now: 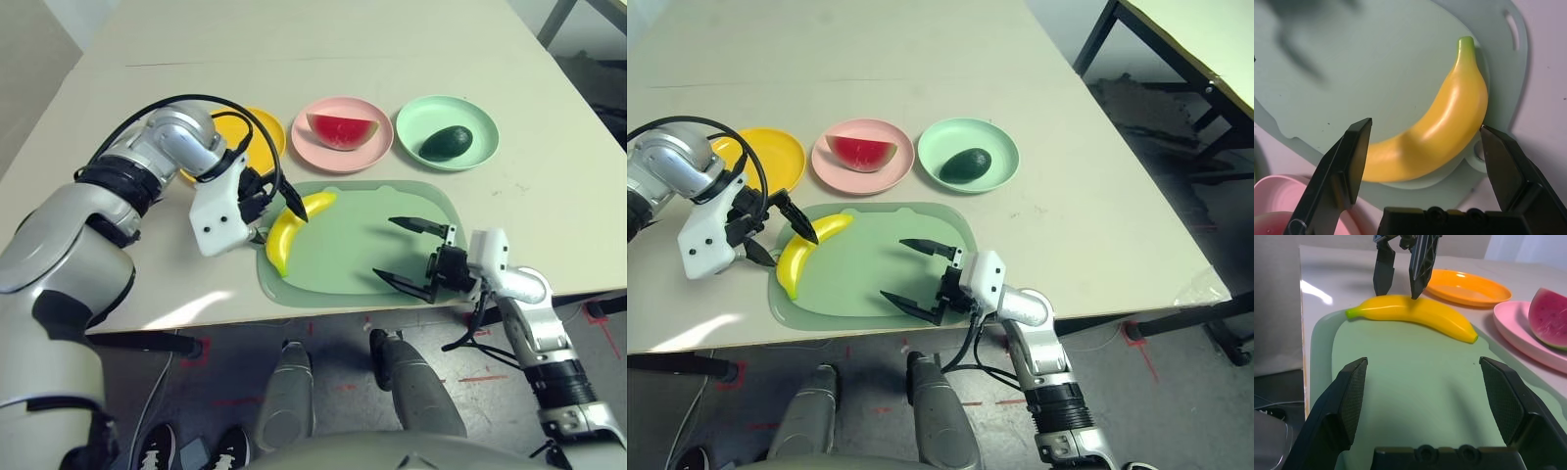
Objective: Place the fruits into color-matched plates.
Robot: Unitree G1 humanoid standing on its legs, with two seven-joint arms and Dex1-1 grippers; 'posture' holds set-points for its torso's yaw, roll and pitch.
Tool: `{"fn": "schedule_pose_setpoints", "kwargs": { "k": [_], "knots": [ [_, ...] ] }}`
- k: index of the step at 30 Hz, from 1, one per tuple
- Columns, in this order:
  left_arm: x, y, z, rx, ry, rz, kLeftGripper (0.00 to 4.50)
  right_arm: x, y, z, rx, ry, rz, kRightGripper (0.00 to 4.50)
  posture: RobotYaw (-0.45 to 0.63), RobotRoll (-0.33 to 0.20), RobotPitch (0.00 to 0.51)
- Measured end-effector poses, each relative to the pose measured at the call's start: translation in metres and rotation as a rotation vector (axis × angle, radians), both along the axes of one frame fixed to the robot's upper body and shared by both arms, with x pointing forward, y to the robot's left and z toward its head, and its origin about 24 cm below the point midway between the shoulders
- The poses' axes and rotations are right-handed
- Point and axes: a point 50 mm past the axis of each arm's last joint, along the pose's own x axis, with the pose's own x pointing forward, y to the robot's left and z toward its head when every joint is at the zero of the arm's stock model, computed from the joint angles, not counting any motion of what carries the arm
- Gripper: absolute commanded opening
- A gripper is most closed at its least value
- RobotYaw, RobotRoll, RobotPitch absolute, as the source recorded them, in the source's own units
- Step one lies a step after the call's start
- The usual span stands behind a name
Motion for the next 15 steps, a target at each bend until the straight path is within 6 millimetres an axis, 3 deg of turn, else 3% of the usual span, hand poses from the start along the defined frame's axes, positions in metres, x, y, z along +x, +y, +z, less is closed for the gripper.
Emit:
{"fn": "schedule_pose_setpoints", "kwargs": {
  "k": [2, 5, 15],
  "knots": [
    [0.001, -0.001, -0.003, 0.000, 0.009, 0.008, 4.50, -0.002, 0.001, -0.002, 0.001, 0.008, 0.002, 4.45, -0.17, 0.000, 0.222],
    [0.002, 0.002, -0.004, 0.001, 0.014, 0.025, 3.89, -0.004, 0.001, -0.003, 0.001, 0.014, 0.004, 4.50, -0.17, 0.000, 0.222],
    [0.003, 0.010, 0.001, -0.004, 0.009, 0.067, 0.66, -0.004, 0.002, -0.004, 0.001, 0.016, 0.003, 4.50, -0.15, 0.000, 0.221]
  ]
}}
